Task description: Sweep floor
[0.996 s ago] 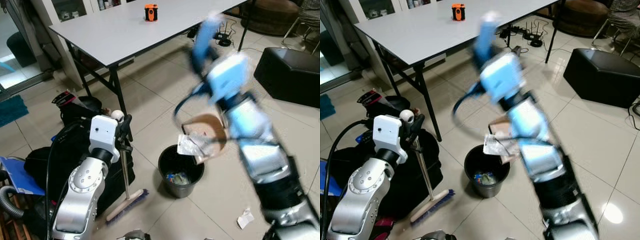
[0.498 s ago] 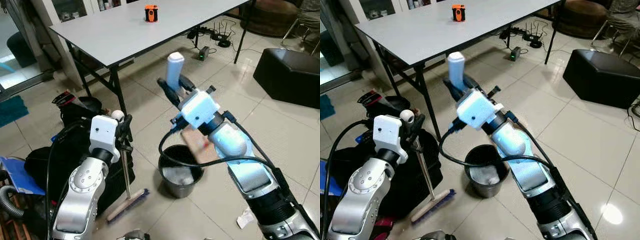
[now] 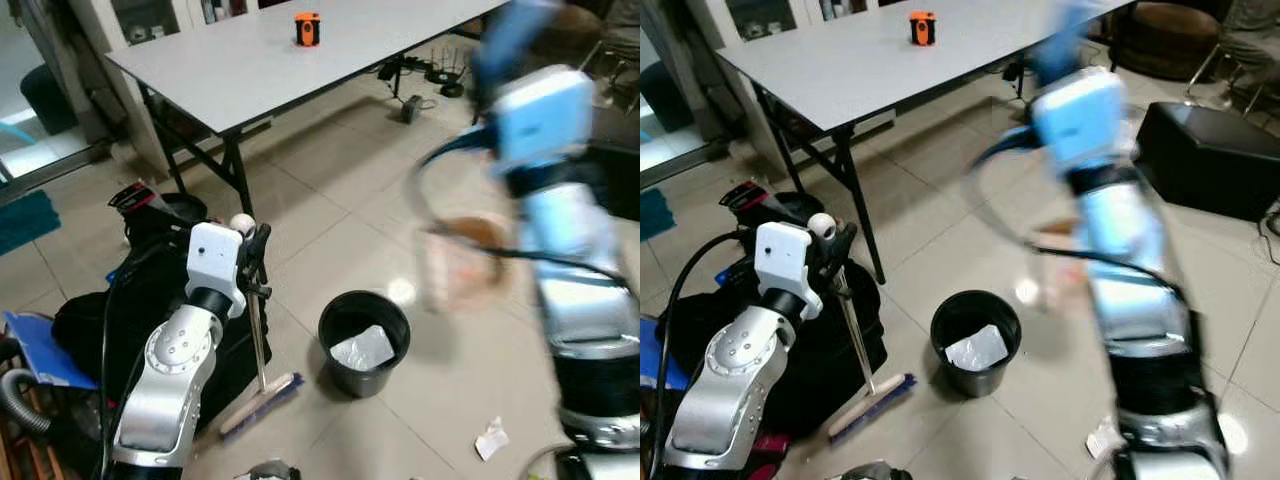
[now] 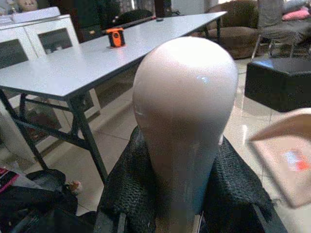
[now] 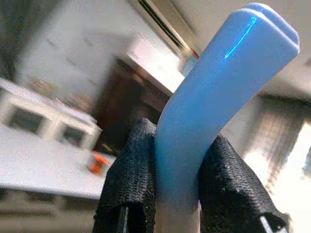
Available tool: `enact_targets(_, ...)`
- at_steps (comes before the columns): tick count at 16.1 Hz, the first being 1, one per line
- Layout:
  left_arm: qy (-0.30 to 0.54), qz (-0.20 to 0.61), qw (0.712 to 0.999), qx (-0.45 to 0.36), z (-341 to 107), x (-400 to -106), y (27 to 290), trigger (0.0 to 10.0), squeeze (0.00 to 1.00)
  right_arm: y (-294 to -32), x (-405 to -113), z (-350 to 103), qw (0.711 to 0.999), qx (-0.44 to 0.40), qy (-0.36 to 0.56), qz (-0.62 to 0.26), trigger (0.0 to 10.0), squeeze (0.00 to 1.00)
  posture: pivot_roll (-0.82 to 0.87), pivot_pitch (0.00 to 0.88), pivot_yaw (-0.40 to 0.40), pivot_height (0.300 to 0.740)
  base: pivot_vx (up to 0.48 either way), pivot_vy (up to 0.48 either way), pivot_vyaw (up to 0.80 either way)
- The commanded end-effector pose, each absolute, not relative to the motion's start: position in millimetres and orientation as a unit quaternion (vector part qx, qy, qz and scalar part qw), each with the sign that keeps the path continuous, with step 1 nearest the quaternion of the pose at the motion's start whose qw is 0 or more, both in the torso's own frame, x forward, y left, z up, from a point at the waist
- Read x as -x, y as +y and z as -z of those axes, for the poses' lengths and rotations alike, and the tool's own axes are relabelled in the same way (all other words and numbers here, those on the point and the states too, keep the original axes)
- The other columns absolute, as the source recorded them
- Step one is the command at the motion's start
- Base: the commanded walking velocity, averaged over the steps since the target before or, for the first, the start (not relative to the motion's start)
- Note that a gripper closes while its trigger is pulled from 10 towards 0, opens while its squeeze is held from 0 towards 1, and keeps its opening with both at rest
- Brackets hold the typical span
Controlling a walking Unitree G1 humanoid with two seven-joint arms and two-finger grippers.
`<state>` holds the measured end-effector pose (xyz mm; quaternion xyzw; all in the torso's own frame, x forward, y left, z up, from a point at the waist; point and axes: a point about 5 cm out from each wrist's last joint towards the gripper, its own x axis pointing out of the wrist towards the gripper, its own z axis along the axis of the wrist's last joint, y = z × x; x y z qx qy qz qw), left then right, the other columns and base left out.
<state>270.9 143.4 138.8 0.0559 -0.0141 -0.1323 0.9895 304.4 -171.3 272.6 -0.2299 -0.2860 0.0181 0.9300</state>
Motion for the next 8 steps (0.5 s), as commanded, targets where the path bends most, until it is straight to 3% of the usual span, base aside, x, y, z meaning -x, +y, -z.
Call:
enact_targets(1, -0.024, 0.147, 0.987, -0.057, -144, -275, 138, 10.0, 0.00, -194, -301, -255, 0.951, 0.208, -0.229, 0.020, 10.0, 0.00, -0.02, 0.056, 0.067, 0.740, 0.000, 0.000, 0.00)
enact_targets(4, -0.027, 0.155, 0.986, -0.055, -146, -278, 134, 10.0, 0.00, -209, -291, -235, 0.971, 0.159, -0.173, 0.050, 10.0, 0.00, -0.03, 0.055, 0.062, 0.740, 0.000, 0.000, 0.00)
enact_targets(8, -0.026, 0.163, 0.985, -0.053, -144, -278, 131, 10.0, 0.00, -214, -283, -211, 0.978, 0.162, -0.120, 0.060, 10.0, 0.00, -0.03, 0.049, 0.065, 0.740, -0.245, 0.000, 0.00)
